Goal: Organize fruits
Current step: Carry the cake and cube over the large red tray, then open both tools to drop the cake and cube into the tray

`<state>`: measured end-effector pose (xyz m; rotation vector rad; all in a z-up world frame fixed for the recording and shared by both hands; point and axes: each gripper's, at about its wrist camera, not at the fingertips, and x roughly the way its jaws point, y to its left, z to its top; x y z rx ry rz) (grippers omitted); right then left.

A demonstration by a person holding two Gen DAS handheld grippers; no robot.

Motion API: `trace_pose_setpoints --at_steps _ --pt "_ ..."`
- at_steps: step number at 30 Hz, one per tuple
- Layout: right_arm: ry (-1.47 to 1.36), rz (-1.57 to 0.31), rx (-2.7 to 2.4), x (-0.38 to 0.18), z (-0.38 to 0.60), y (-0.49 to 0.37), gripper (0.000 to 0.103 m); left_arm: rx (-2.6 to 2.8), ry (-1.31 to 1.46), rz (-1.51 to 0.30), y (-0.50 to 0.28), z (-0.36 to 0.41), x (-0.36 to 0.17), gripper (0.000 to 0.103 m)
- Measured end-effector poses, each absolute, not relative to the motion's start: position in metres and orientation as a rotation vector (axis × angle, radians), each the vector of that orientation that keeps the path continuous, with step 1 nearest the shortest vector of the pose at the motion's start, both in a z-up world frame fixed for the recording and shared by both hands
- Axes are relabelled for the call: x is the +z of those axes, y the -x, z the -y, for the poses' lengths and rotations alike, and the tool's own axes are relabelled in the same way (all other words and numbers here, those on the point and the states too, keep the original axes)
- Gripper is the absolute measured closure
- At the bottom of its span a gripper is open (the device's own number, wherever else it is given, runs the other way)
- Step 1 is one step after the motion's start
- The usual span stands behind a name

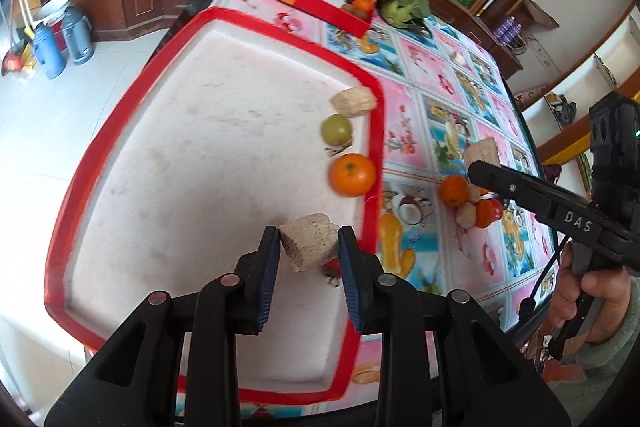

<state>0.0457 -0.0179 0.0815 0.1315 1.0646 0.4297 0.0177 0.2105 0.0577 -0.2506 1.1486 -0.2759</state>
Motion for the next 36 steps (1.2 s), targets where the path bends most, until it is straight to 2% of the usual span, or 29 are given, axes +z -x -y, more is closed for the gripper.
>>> trace_pose_setpoints --at_steps 16,36 --pt "-0.037 -1.202 0.736 0.061 -0.119 -0.066 0.069 -0.32 0.273 -1.232 0.015 -0.221 0.029 0.076" --pt "0.052 -1.299 0.648 0.017 -0.125 -0.057 0.069 -0.387 0.236 -1.263 0.02 -0.205 0.02 0.076"
